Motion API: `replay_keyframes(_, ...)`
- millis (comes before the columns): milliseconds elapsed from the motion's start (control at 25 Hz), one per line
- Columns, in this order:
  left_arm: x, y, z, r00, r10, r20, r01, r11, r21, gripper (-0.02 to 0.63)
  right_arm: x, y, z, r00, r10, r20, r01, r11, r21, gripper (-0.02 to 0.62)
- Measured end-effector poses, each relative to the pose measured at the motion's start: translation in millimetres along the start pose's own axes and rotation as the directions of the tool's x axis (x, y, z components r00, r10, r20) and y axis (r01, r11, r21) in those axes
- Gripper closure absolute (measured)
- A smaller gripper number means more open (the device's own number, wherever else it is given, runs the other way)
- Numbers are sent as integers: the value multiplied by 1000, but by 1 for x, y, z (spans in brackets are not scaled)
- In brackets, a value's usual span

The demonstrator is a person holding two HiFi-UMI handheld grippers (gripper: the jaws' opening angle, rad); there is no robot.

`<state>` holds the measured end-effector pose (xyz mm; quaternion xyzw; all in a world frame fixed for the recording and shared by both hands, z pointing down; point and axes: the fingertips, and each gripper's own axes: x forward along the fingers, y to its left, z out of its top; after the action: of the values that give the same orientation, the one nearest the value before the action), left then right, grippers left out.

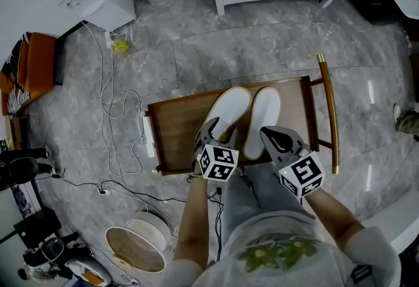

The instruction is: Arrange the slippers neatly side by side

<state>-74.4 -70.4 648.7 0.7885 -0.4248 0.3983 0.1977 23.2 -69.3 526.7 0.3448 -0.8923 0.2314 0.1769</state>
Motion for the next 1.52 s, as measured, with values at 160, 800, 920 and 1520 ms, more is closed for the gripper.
replay_keyframes(160,14,1,-11,999,-13,-40,13,1000,4,356,6,-2,-9,1000,2,-15,-2,1000,9,589)
replay_keyframes(800,39,10,-32,989,46,-141,-60,994,-96,547,9,6,-24,998,25,-56,-25,1000,8,589)
replay_keyframes(920,38,8,-33,988,34,-148,-57,986,-154,557,9,6,-22,998,23,-56,-23,1000,9,589)
replay_keyframes(1520,23,15,-43,985,46,-166,-141,762,-631,558,10,9,-15,999,22,-47,-22,1000,-3,589)
